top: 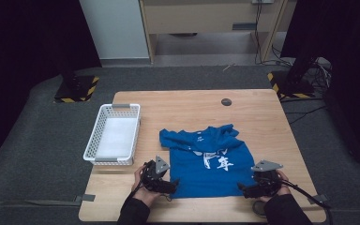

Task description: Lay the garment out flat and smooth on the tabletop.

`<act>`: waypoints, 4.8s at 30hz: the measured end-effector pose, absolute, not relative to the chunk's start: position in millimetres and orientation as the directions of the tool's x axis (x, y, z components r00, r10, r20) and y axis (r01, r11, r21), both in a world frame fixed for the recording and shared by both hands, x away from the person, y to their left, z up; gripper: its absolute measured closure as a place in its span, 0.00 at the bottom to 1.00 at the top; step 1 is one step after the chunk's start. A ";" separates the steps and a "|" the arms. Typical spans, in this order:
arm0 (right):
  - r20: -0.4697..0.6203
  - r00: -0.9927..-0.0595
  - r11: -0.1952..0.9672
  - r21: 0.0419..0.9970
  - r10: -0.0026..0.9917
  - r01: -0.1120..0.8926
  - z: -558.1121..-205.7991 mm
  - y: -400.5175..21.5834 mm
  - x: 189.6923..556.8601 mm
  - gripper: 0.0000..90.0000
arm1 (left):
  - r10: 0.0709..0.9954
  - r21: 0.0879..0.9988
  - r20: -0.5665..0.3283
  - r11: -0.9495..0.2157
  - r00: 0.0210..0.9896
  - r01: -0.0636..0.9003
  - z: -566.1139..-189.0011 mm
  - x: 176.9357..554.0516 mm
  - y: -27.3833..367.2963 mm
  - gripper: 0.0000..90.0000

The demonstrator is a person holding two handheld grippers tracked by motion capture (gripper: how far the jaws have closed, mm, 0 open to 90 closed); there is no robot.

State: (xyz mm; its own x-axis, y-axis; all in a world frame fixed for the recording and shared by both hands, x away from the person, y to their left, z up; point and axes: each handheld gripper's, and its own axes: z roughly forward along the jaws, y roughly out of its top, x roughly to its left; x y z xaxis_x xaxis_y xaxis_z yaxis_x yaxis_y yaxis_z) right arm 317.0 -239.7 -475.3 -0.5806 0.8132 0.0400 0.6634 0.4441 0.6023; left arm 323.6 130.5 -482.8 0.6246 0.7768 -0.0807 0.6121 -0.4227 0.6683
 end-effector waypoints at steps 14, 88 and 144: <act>0.153 -0.509 0.306 0.643 0.847 0.702 -483.3 -227.2 357.7 0.05 | 0.783 0.650 -0.167 -0.369 0.599 0.664 -501.3 352.1 107.7 0.12; 0.142 -0.518 0.244 0.759 0.843 0.604 -429.3 -225.4 404.7 0.20 | 0.821 0.745 -0.130 -0.289 0.556 0.601 -448.4 411.4 136.1 0.25; 0.017 -0.549 0.432 0.597 0.836 0.676 -504.9 -161.4 497.3 0.41 | 0.816 0.621 -0.114 -0.387 0.567 0.682 -516.9 487.3 105.6 0.45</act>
